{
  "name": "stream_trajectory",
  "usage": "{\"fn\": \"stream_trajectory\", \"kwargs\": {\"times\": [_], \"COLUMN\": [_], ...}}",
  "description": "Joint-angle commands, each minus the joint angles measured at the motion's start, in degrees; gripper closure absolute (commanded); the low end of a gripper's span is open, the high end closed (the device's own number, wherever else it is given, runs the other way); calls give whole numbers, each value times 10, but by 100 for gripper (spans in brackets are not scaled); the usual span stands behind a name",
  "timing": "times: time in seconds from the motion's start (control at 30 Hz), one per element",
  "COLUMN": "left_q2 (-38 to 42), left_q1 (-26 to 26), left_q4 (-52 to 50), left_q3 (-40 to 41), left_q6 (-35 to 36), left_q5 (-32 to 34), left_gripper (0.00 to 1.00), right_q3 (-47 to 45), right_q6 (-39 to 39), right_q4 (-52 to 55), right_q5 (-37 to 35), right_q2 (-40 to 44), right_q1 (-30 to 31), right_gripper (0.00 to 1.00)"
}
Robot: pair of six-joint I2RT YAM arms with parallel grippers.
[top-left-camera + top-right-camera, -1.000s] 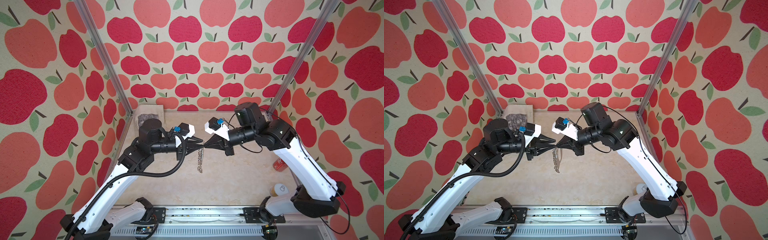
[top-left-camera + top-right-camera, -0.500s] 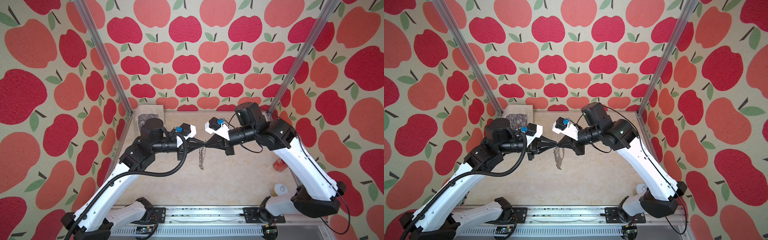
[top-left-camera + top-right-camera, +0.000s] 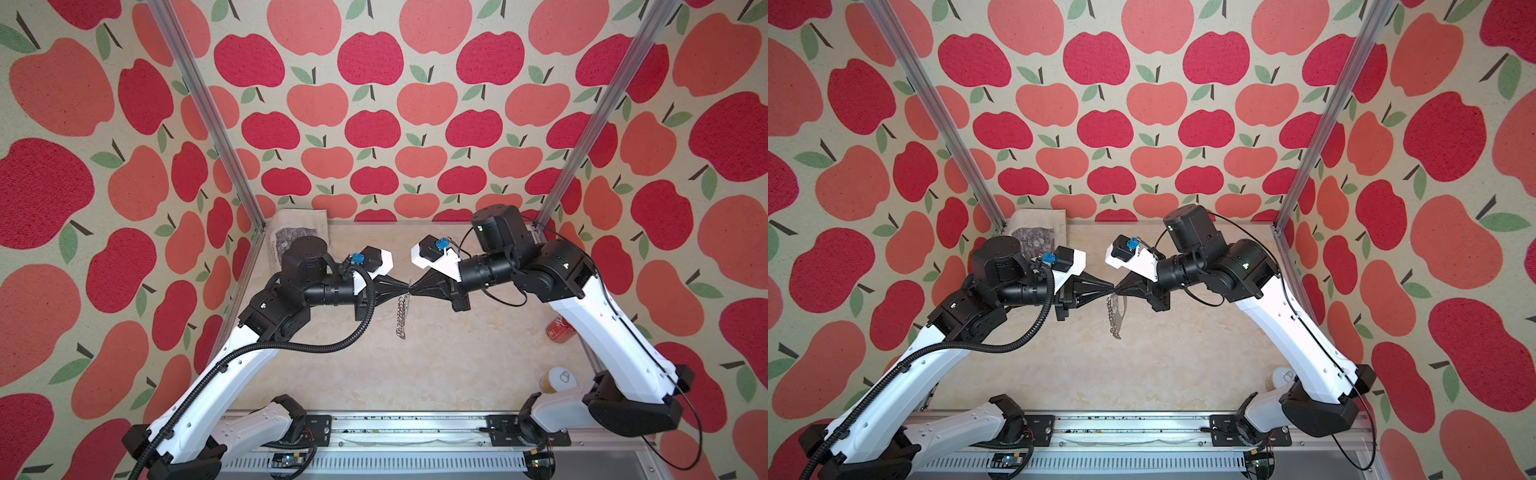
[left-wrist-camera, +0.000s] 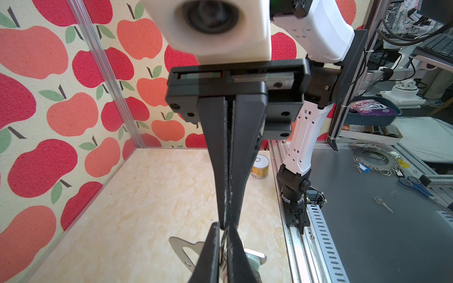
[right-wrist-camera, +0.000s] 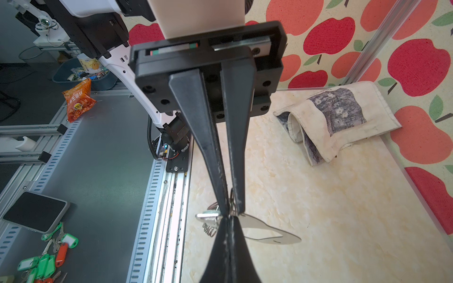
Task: Attach keys to a key ring
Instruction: Insert the key into the keyring.
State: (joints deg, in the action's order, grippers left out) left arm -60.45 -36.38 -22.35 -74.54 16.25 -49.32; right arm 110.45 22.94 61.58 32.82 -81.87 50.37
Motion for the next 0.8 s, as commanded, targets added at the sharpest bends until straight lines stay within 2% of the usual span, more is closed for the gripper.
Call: {"fn": "stream_trajectory", "kwargs": {"times": [0.0, 0.13, 0.2, 0.4, 0.43, 0.5, 0.53, 0.67, 0.77], "left_q2": [-7, -7, -7, -2, 1, 13, 19, 47, 50], "left_q1": [-3, -5, -6, -7, -6, -1, 3, 31, 38], "left_q4": [-20, -22, -17, 8, 17, 51, 73, 223, 285], "left_q3": [-12, -11, -12, -7, -3, 12, 22, 82, 106], "left_q6": [8, 10, 11, 2, -3, -18, -33, -113, -137], "left_q5": [-2, -2, -3, -9, -8, -7, -8, -21, -25], "left_gripper": [90, 92, 99, 100, 100, 100, 100, 100, 100], "right_q3": [2, 1, -1, -11, -12, -14, -19, -63, -87], "right_q6": [11, 8, 8, 3, 3, 3, -1, -41, -68], "right_q4": [-15, -18, -18, -24, -21, -14, -15, -70, -110], "right_q5": [11, 15, 17, 5, -6, -35, -41, -29, -11], "right_q2": [18, 18, 16, 15, 16, 22, 31, 73, 86], "right_q1": [5, 5, 6, 8, 8, 3, -1, -26, -29], "right_gripper": [100, 100, 100, 100, 99, 81, 76, 72, 73]}}
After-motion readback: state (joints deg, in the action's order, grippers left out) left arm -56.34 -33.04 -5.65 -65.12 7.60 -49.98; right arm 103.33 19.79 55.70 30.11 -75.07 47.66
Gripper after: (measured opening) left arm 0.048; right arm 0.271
